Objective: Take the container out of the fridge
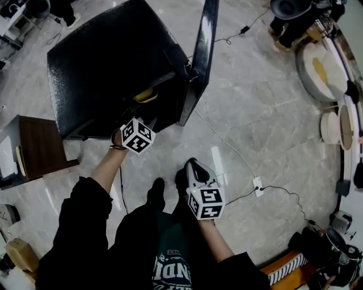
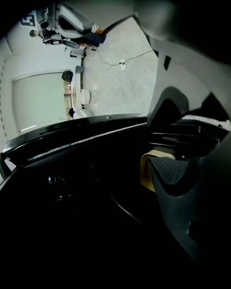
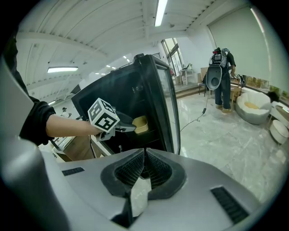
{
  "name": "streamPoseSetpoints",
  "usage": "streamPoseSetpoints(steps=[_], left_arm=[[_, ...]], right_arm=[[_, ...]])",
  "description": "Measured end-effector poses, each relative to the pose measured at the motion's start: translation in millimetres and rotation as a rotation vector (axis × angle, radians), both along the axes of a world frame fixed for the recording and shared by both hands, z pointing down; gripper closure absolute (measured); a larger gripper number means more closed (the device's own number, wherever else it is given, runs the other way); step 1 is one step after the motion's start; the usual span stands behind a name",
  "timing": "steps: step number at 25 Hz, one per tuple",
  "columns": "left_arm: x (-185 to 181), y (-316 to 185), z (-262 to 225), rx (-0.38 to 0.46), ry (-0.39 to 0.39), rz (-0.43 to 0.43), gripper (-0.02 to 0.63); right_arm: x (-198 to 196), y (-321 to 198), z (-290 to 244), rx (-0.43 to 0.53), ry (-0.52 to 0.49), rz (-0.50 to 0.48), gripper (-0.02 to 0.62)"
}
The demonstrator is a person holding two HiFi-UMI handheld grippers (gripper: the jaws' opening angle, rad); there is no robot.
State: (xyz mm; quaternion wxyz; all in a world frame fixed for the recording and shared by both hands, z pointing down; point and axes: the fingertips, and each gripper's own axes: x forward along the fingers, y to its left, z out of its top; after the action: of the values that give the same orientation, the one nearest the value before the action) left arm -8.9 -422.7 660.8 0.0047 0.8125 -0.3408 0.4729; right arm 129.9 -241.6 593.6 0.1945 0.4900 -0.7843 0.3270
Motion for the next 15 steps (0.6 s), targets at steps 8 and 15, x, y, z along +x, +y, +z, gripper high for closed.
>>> streamPoseSetpoints(steps=[8,15], left_arm=[[-1.7,-7.8,23.7,-0.014,-0.034,-0.022,0.339],[-2.6,-19.9,37.3,-0.023,-0.075,-0.005,0.325]], right_arm=[[11.4,4.9,9.6,-0.026,0.013,0.006,0.56],[17.8,10.9,13.5,-0.043,0.02,0.011,0.56]])
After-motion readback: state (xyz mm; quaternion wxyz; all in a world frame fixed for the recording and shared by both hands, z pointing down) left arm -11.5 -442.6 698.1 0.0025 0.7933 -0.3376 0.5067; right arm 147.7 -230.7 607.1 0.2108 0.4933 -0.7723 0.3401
